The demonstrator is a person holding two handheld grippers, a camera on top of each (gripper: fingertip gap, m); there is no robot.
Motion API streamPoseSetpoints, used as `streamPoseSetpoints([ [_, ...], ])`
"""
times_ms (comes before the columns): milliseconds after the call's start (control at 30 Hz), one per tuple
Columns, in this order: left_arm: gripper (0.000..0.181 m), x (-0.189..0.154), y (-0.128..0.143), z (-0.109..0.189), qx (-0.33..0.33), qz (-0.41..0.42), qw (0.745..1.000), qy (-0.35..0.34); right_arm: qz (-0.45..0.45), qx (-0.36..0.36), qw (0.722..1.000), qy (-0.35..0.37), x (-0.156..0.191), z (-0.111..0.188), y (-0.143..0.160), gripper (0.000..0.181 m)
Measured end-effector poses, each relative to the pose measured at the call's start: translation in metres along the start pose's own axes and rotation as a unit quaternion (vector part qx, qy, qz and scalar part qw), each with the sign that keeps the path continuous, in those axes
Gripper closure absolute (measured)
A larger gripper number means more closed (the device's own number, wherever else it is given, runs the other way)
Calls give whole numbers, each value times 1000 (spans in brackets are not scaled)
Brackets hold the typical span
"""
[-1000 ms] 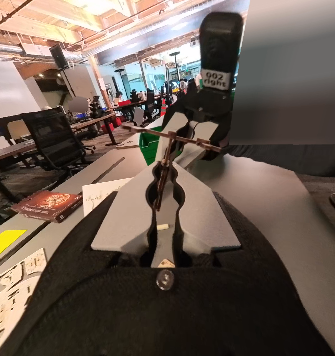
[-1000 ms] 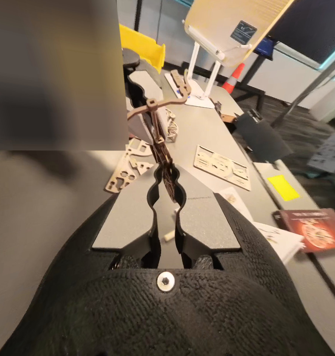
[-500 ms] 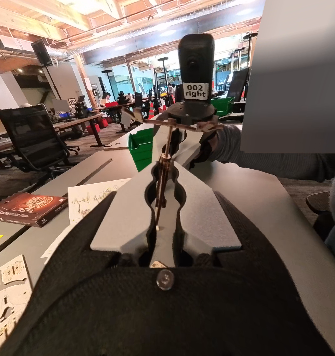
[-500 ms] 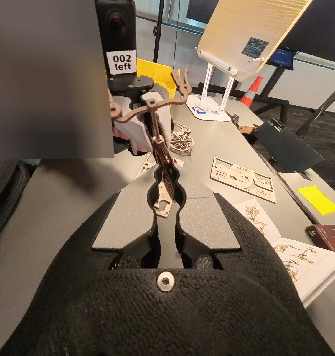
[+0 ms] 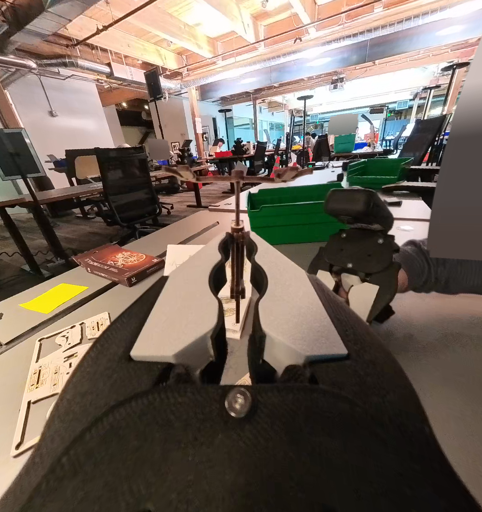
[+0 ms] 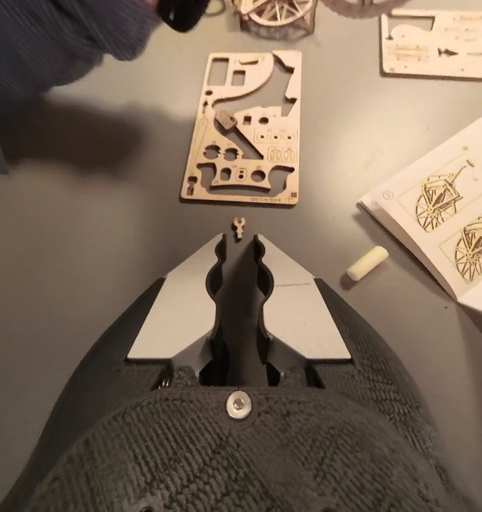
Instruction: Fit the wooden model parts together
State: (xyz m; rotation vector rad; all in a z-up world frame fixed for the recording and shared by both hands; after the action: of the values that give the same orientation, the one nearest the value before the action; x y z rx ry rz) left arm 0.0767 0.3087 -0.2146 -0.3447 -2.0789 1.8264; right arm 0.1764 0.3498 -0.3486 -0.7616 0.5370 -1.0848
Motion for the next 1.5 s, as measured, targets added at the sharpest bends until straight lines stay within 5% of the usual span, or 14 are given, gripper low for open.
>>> streamPoseSetpoints([
  [400,172,-6,5,0,12,-5,999,34,62,21,998,6,2,-8,-9,181],
  [633,172,-24,6,-2,39,-43,994,91,138,-117,980,86,-40,67,-80,181],
  [933,172,-39,11,-8,59,-76,987,129,257,-94,962,4,-26,88,-117,181],
  [1500,172,-40,13,-8,66,-64,986,142,275,-51,958,-60,-15,86,-126,181],
])
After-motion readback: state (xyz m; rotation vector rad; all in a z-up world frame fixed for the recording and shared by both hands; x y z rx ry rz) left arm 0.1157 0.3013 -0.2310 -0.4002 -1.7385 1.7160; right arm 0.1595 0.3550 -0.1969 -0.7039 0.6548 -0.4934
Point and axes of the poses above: each gripper's, where its closed fingertips meet, z back along the fingers, y out of its underside, x = y × z across the jaws, the point moved 4 cm from there along z, back along the fingers, and after that the axes turned 7 degrees about y, right-handed, at the moved point
